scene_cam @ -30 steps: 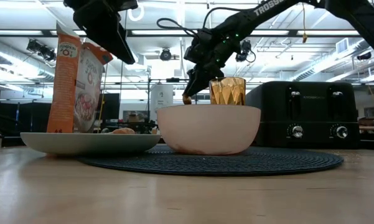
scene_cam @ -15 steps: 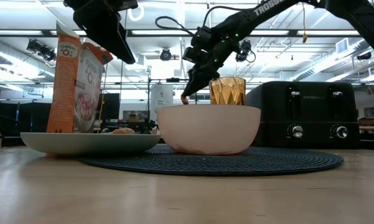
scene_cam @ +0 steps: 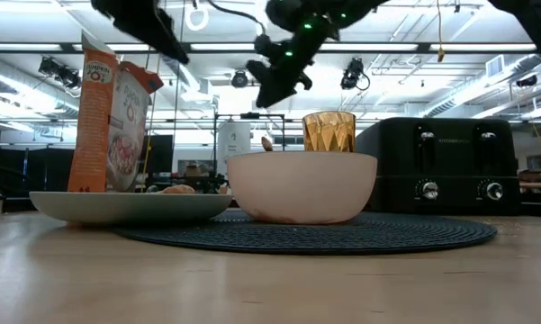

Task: Arrange a breakfast setting
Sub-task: Put the gold spoon on the right of the orange bowl

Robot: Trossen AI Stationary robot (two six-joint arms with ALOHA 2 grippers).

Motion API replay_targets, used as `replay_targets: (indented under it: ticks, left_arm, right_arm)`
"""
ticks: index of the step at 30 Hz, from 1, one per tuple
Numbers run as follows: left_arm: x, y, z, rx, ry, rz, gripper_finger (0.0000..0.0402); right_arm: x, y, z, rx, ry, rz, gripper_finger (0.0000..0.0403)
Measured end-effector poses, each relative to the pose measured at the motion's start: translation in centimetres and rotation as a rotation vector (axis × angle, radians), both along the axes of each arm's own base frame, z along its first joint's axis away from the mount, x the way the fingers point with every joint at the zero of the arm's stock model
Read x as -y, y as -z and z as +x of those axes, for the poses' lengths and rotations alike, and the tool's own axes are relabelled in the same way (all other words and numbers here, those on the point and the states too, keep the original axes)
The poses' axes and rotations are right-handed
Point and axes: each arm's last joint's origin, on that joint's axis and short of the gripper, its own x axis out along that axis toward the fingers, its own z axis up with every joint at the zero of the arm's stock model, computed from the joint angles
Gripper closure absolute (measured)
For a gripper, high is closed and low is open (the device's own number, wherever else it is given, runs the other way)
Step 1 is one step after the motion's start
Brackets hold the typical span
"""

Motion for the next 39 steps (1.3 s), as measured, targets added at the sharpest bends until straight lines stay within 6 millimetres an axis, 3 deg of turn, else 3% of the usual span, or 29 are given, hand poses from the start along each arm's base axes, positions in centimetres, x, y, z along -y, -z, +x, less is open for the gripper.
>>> replay_targets:
  ticks: [4, 10, 21, 30, 39]
  left_arm:
    - [-0.3, -1.4, -1.0, 0.078, 0.02, 0.021, 0.002]
    - [-1.1, -2.5, -2.0, 0.14, -0.004, 0.026, 0.002]
    - [-1.8, -2.6, -2.1, 0.138, 0.001, 0.001, 0.002]
    - [-1.7, -2.3, -2.3, 0.114, -0.001, -0.003, 0.002]
    - [-1.4, -2.3, -2.4, 0.112, 0.0, -0.024, 0.002]
  right_arm:
    - [-3.4, 1.2, 1.8, 0.02, 0.202, -0.113, 0.0277]
    - [-6.0, 1.2, 2.9, 0.13, 0.354, 0.017, 0.0276]
    - [-6.0, 4.7, 6.7, 0.047, 0.531, 0.177, 0.0276]
    - [-5.8, 4.5, 7.4, 0.075, 0.61, 0.197, 0.0271]
    - [-5.2, 4.8, 6.6, 0.048, 0.675, 0.236, 0.0254]
